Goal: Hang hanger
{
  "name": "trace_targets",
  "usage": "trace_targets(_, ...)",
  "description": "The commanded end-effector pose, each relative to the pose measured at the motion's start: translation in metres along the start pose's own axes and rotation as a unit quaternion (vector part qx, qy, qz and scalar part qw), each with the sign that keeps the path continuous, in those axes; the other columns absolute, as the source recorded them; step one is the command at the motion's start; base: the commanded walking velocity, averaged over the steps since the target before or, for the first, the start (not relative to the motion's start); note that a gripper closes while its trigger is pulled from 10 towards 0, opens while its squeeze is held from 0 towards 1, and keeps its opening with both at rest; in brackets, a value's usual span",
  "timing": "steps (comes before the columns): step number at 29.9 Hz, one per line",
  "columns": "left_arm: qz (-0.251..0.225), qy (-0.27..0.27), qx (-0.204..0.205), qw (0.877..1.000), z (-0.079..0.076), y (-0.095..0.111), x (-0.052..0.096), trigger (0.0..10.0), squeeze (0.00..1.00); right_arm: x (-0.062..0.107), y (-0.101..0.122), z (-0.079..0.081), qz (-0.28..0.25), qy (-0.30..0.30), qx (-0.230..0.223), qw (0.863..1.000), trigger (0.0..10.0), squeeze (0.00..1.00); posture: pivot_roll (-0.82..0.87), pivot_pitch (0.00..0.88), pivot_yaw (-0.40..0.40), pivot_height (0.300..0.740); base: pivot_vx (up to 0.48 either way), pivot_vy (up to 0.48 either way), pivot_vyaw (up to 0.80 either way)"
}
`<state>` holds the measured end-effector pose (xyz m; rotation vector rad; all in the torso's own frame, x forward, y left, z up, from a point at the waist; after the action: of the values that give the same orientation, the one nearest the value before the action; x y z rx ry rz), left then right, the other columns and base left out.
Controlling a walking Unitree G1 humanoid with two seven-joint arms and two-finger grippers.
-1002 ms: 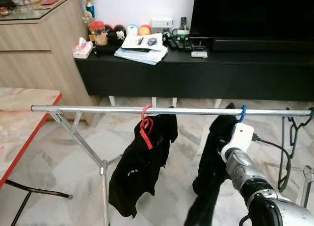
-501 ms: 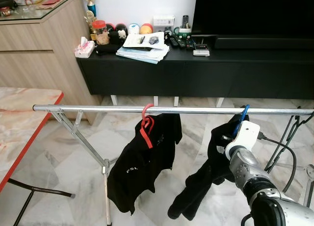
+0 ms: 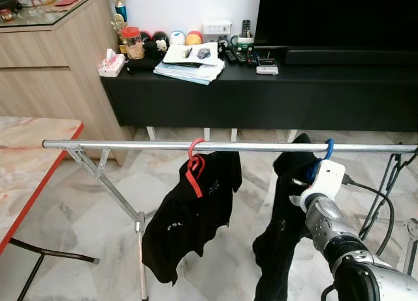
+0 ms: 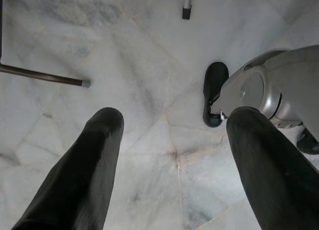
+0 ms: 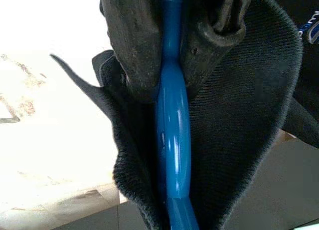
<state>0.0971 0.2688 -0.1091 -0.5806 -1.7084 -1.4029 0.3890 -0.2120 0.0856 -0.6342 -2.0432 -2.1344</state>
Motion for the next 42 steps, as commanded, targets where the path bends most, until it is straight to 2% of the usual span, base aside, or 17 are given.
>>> trace_targets(1,0.011,0.005,0.009,1.0,0.003,-0.008,0.003,10.0,0.0,0.001,-0.006,-0.005,0.005,-0.012,-0.013,1.0,0.0,0.0,0.22,0.13,0.037,0.74,0.0,0.0,0.0)
trace_targets(9,0.003,0.003,0.015,1.0,-0.006,-0.003,-0.001,10.0,0.0,0.002,0.012,-0.002,-0.069,-0.012,-0.015,0.997,0.0,0.0,0.19,0.107,0.018,0.74,0.0,0.0,0.0)
trace_targets(14,-0.001,-0.002,0.021,1.0,-0.014,0.0,-0.004,10.0,0.0,0.004,0.014,0.005,-0.099,0.004,0.024,0.995,0.0,0.0,0.17,0.094,0.005,0.74,0.0,0.0,0.0)
trace_targets(21,-0.001,-0.009,0.024,1.0,-0.022,0.002,-0.007,10.0,0.0,0.008,0.01,0.013,-0.123,0.029,0.041,0.991,0.1,0.0,0.14,0.073,-0.02,0.74,0.0,0.0,0.0)
trace_targets(22,-0.001,-0.01,0.024,1.0,-0.023,0.003,-0.008,10.0,0.0,0.009,0.005,0.014,-0.12,0.032,0.042,0.991,3.5,0.0,0.13,0.067,-0.028,0.74,0.0,0.0,0.0)
trace_targets(24,-0.002,-0.01,0.025,1.0,-0.024,0.003,-0.008,10.0,0.0,0.009,0.002,0.014,-0.119,0.033,0.041,0.991,3.5,0.0,0.13,0.065,-0.03,0.74,0.0,0.0,0.0)
trace_targets(25,-0.002,-0.011,0.025,1.0,-0.025,0.003,-0.008,10.0,0.0,0.012,-0.007,0.015,-0.116,0.043,0.054,0.991,3.0,0.0,0.13,0.064,-0.035,0.74,0.0,0.0,0.0)
trace_targets(26,-0.002,-0.011,0.026,1.0,-0.026,0.003,-0.008,10.0,0.0,0.013,-0.015,0.014,-0.109,0.043,0.057,0.991,4.5,0.0,0.12,0.061,-0.039,0.74,0.0,0.0,0.0)
trace_targets(27,-0.002,-0.011,0.026,1.0,-0.027,0.003,-0.009,10.0,0.0,0.014,-0.02,0.013,-0.105,0.043,0.059,0.992,4.5,0.0,0.12,0.061,-0.039,0.74,0.0,0.0,0.0)
trace_targets(28,-0.002,-0.011,0.028,1.0,-0.027,0.003,-0.009,10.0,0.0,0.014,-0.024,0.011,-0.101,0.042,0.061,0.992,8.2,0.0,0.12,0.06,-0.04,0.74,0.0,0.0,0.0)
trace_targets(29,-0.002,-0.011,0.029,1.0,-0.028,0.003,-0.009,10.0,0.0,0.015,-0.027,0.01,-0.101,0.042,0.063,0.992,9.4,0.0,0.12,0.06,-0.04,0.74,0.0,0.0,0.0)
trace_targets(30,-0.003,-0.011,0.032,0.999,-0.028,0.003,-0.009,10.0,0.0,0.017,-0.03,0.009,-0.102,0.043,0.064,0.992,10.0,0.0,0.12,0.059,-0.04,0.74,0.0,0.0,0.0)
trace_targets(34,-0.003,-0.012,0.033,0.999,-0.029,0.004,-0.009,10.0,0.0,0.02,-0.037,0.006,-0.11,0.046,0.065,0.991,10.0,0.0,0.12,0.052,-0.039,0.74,0.0,0.0,0.0)
trace_targets(42,-0.009,-0.009,0.039,0.999,-0.028,0.005,-0.009,10.0,0.0,0.031,-0.057,0.017,-0.117,0.084,0.081,0.986,10.0,0.0,0.11,0.038,-0.031,0.74,0.0,0.0,0.0)
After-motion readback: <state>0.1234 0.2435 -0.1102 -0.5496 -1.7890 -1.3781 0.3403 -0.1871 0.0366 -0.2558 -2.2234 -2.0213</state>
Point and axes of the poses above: a point about 5 cm out from each wrist's last joint towards the gripper, its own x axis pointing back from the gripper into the wrist, its own y axis along the axis of the wrist's last joint, z = x × y, the point moved 2 cm from there along -x, pointing out of the wrist towards the gripper, and after that the axes turned 11 degrees about x, right-handed, at the moved point
